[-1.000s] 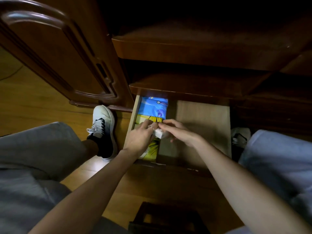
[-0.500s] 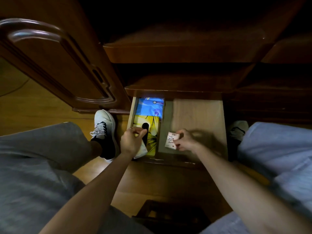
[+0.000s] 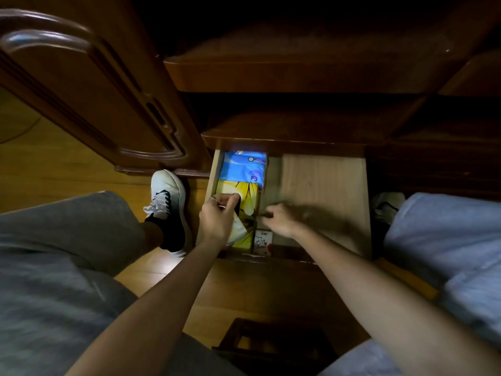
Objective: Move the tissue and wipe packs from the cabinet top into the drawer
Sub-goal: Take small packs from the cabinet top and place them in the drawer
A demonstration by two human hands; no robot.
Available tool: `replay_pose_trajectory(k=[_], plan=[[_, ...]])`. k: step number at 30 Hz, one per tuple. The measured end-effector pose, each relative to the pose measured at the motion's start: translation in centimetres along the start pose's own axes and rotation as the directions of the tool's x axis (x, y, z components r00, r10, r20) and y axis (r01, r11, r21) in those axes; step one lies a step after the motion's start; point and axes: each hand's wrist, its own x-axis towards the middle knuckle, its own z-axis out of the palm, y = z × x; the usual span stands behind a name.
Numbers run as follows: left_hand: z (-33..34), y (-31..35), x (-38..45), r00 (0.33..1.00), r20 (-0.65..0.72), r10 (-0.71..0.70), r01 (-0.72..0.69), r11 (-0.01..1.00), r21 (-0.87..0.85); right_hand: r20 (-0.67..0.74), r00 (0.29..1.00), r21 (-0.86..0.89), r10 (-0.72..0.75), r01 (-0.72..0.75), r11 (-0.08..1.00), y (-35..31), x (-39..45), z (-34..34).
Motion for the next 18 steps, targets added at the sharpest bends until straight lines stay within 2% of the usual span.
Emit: replay_pose_trajectory(k=[2, 3, 5, 7, 10, 13, 15, 18], plan=[[0.1, 1.5, -0.4, 0.998, -0.052, 0.03, -0.032, 0.999, -0.042, 0.038, 0.999, 0.346, -0.034, 0.019, 0.938, -2.3, -1.4, -1.1], [0.1, 2.2, -0.7, 0.995, -0.09, 0.051, -0.057, 0.996, -0.066, 0.11, 0.993, 0.426, -0.043, -0.008, 0.905, -3.2, -2.2, -1.6], [-0.1, 3.5, -1.3, 0.983, -0.162, 0.088, -0.104, 0.99, -0.092, 0.195, 0.976, 0.396, -0.093, 0.008, 0.918, -4.5, -3.6, -2.2], [-0.4, 4.5, -1.9, 0.974, -0.19, 0.126, -0.145, 0.985, -0.09, 0.181, 0.974, 0.318, -0.134, 0.071, 0.945, -5.2, -4.6, -2.6], [-0.8, 5.3, -2.1, 0.974, -0.172, 0.147, -0.173, 0.974, -0.148, 0.138, 0.972, 0.347, -0.189, 0.131, 0.929, -5.5, -5.2, -3.3], [-0.4, 5.8, -2.0, 0.992, -0.113, 0.061, -0.09, 0.955, -0.282, 0.103, 0.968, 0.38, -0.229, 0.175, 0.908, -5.4, -5.7, -4.0], [0.2, 5.9, -2.1, 0.996, -0.068, 0.05, -0.07, 0.937, -0.341, 0.018, 0.977, 0.403, -0.213, 0.187, 0.896, -5.1, -5.4, -4.1], [0.5, 4.5, -2.0, 0.987, 0.141, 0.073, -0.029, 0.957, -0.29, -0.119, 0.983, 0.478, -0.139, 0.179, 0.86, -4.1, -4.4, -4.2]])
